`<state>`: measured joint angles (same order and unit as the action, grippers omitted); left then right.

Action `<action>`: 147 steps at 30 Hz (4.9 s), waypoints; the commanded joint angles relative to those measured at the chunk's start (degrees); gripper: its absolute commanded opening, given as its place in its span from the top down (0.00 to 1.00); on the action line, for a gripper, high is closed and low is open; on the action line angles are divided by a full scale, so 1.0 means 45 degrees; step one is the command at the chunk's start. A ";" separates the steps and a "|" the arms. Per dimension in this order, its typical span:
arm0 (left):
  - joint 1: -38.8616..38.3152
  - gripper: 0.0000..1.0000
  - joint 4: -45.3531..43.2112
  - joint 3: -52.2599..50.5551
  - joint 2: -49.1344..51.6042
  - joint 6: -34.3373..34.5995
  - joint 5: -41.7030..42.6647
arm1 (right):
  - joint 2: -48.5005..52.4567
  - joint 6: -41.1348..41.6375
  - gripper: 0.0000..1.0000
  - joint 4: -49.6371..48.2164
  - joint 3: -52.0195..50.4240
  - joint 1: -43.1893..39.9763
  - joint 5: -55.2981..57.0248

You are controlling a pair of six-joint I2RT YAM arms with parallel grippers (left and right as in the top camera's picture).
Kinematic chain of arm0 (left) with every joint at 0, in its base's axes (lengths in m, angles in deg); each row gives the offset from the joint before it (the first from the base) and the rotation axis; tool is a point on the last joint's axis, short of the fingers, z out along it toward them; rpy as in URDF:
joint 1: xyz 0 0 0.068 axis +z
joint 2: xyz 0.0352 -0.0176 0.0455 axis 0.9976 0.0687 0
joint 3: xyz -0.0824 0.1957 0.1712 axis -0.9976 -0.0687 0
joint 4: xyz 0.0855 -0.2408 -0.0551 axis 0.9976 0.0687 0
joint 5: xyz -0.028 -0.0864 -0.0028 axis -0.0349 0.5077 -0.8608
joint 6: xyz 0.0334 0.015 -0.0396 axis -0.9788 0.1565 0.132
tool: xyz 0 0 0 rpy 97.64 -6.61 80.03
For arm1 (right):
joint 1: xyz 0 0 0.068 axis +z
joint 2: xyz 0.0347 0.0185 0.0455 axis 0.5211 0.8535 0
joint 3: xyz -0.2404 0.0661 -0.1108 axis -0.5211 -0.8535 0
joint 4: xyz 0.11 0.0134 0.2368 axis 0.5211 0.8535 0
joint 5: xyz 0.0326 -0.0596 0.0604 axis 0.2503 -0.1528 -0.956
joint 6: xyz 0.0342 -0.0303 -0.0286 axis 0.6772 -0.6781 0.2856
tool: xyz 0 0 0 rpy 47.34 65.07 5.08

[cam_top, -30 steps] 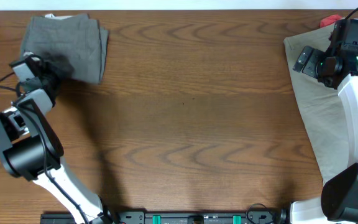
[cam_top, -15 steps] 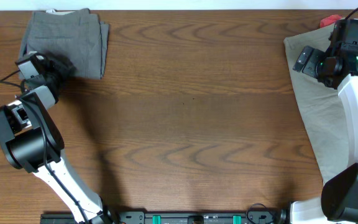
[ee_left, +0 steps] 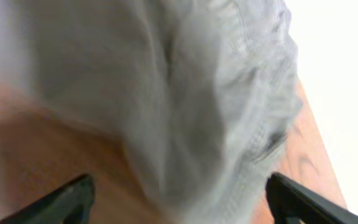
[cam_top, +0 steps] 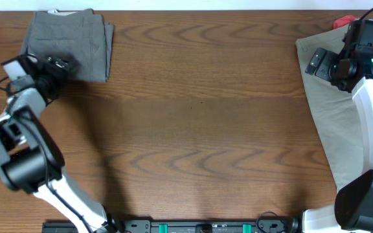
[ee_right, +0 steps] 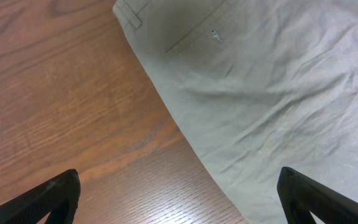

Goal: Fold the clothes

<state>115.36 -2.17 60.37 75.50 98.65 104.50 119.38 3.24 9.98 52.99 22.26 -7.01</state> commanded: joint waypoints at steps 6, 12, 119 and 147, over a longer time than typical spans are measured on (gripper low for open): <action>0.0228 0.02 0.6377 0.0097 -0.4027 -0.0257 0.0248 | 0.0058 -0.0199 0.01 0.0015 0.0078 0.0024 0.0087; 0.0228 0.02 1.0511 -0.0325 -0.6188 -0.2424 0.0243 | 0.0058 -0.0199 0.01 0.0015 0.0078 0.0024 0.0087; -0.5979 0.02 0.0384 -1.6485 -2.5689 -0.4080 -0.5717 | 0.0058 -0.0199 0.01 0.0015 0.0078 0.0039 0.0087; -0.5979 0.02 0.0384 -1.6485 -2.5689 -0.4080 -0.5717 | -0.4027 -0.0199 0.01 0.0015 0.0078 0.0690 0.0087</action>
<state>88.56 -3.02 -13.29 -39.84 80.42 78.78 107.94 3.24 9.95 52.95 23.44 -6.99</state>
